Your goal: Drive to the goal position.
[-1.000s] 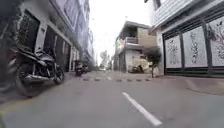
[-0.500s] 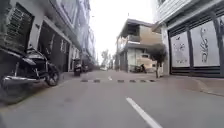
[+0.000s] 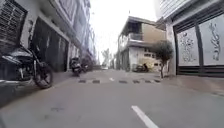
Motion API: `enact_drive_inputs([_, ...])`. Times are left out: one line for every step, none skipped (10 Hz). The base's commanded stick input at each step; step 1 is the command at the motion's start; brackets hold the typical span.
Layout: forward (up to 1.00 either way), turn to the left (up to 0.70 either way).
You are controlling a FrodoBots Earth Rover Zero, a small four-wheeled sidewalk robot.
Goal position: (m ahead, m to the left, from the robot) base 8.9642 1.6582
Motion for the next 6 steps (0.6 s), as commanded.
enact_drive_inputs([1.0, -0.4])
enact_drive_inputs([1.0, -0.4])
enact_drive_inputs([1.0, -0.09])
enact_drive_inputs([1.0, -0.01])
enact_drive_inputs([1.0, 0.0])
enact_drive_inputs([1.0, 0.0])
